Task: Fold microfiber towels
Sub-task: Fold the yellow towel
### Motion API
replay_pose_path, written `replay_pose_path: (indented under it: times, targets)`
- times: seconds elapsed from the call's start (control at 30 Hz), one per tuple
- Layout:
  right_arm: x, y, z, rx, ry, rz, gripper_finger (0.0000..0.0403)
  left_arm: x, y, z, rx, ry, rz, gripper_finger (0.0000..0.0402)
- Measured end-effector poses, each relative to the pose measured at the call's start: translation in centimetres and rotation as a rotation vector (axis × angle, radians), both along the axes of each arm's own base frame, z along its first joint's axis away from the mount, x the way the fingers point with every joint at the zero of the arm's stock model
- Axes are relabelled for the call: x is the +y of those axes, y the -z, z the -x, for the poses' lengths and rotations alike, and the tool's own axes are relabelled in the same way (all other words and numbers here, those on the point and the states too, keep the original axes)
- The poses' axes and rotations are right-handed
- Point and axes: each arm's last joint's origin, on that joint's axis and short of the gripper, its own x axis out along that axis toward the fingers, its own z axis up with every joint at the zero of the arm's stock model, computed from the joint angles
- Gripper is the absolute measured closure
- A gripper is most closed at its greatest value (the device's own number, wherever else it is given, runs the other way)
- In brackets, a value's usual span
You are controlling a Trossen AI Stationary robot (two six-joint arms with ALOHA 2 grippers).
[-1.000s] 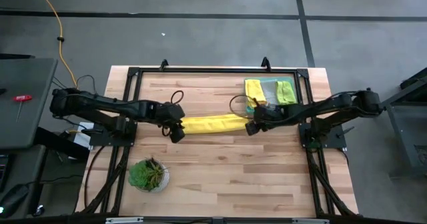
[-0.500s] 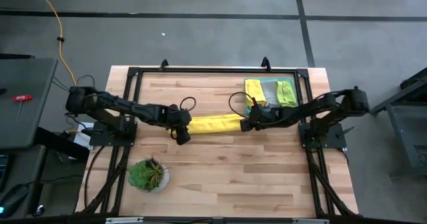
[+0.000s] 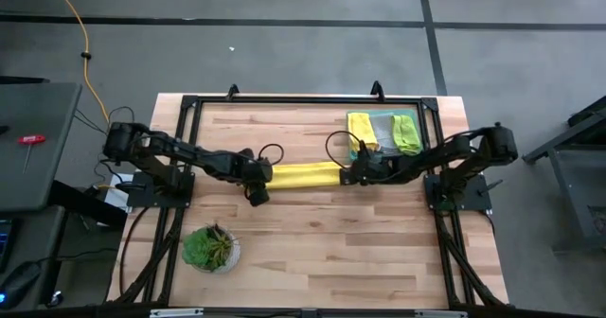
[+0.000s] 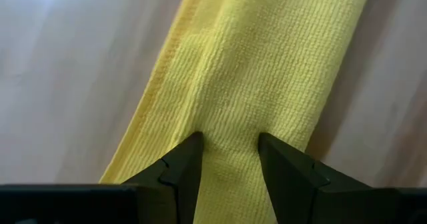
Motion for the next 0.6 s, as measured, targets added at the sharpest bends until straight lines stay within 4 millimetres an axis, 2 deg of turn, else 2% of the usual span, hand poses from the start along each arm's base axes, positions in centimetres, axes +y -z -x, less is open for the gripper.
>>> replay_pose_path:
  times: [0.07,0.1,0.2,0.3,0.47,0.6]
  targets:
    - [0.5,-0.1,0.1,0.005,-0.007,0.003,0.0370,0.0,-0.2,0.1,-0.004,-0.005,-0.011,0.0261]
    - [0.9,-0.1,0.1,0.002,-0.022,0.002,0.0385,0.1,-0.2,0.1,-0.007,-0.009,-0.010,0.0261]
    - [2.3,-0.7,0.6,0.016,-0.077,-0.059,0.0383,-0.2,-0.2,0.0,-0.018,-0.021,0.023,0.0261]
    - [3.7,-1.4,2.0,0.085,-0.126,-0.085,0.0398,-0.9,-0.2,-0.3,-0.050,-0.017,0.049,0.0261]
    - [5.2,-2.9,5.2,0.238,-0.151,-0.094,0.0400,-2.4,-0.6,-1.4,-0.170,0.005,0.092,0.0261]
    - [5.6,-4.2,7.7,0.330,-0.145,-0.091,0.0401,-3.4,-1.2,-2.4,-0.302,-0.013,0.095,0.0261]
